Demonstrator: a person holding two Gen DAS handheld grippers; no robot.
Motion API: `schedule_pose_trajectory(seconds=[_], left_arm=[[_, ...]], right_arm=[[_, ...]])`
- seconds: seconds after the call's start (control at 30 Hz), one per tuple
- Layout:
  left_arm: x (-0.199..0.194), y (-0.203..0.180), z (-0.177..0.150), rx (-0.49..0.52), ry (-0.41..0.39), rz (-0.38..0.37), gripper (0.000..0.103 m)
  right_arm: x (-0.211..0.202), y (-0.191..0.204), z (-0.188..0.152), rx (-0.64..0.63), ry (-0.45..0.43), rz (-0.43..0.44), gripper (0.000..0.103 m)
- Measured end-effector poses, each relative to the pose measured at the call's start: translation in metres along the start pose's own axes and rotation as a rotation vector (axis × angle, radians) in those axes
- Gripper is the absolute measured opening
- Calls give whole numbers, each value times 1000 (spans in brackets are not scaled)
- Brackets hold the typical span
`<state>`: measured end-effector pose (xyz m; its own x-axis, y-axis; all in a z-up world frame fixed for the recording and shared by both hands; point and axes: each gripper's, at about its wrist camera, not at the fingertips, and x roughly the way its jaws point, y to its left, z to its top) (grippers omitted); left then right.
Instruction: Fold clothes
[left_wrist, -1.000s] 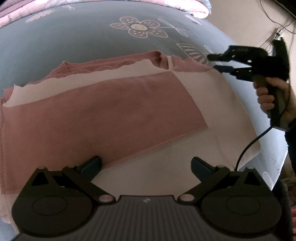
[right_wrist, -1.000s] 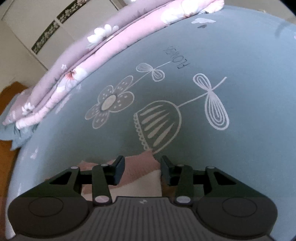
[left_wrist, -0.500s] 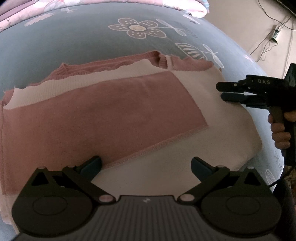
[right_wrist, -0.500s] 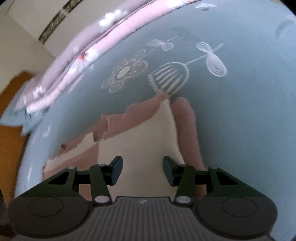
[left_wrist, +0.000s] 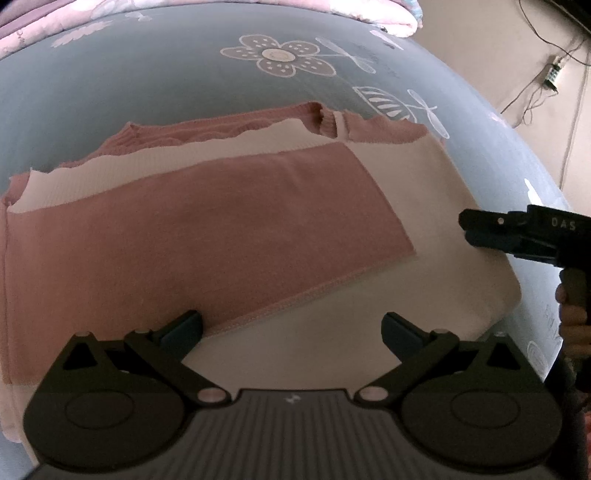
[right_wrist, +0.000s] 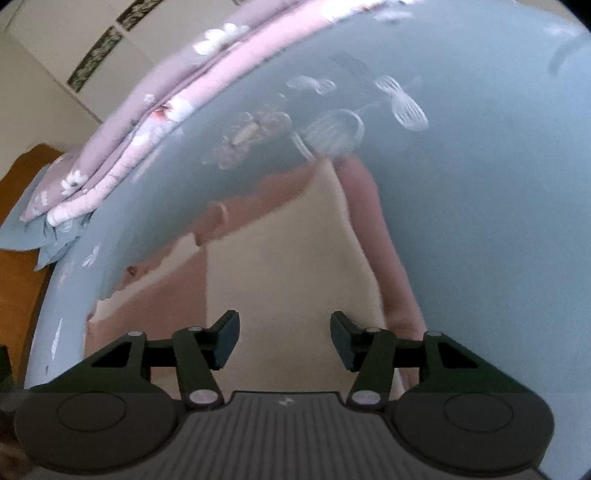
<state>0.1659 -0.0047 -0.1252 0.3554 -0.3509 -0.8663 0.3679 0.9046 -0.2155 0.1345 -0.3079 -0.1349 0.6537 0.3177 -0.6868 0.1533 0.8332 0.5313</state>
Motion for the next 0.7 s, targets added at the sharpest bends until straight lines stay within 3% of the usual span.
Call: schedule_pose_trajectory(seconds=[0.17,0.43,0.5,0.7], left_arm=[[-1,1,-1,4,-3,-3,102],[-3,1,-4,9,-10,-3,102],[-3,1,-4,4,-13,-5,102],[-6,0,-3,-5,-13,1,102]], right_arm=[[-5,2,5,22,4,5,60],[-18,18,-23,-16,71,17,61],[-13,16,-31,-35,94,-18,61],[-17,15,-32,-20,86,-13,61]])
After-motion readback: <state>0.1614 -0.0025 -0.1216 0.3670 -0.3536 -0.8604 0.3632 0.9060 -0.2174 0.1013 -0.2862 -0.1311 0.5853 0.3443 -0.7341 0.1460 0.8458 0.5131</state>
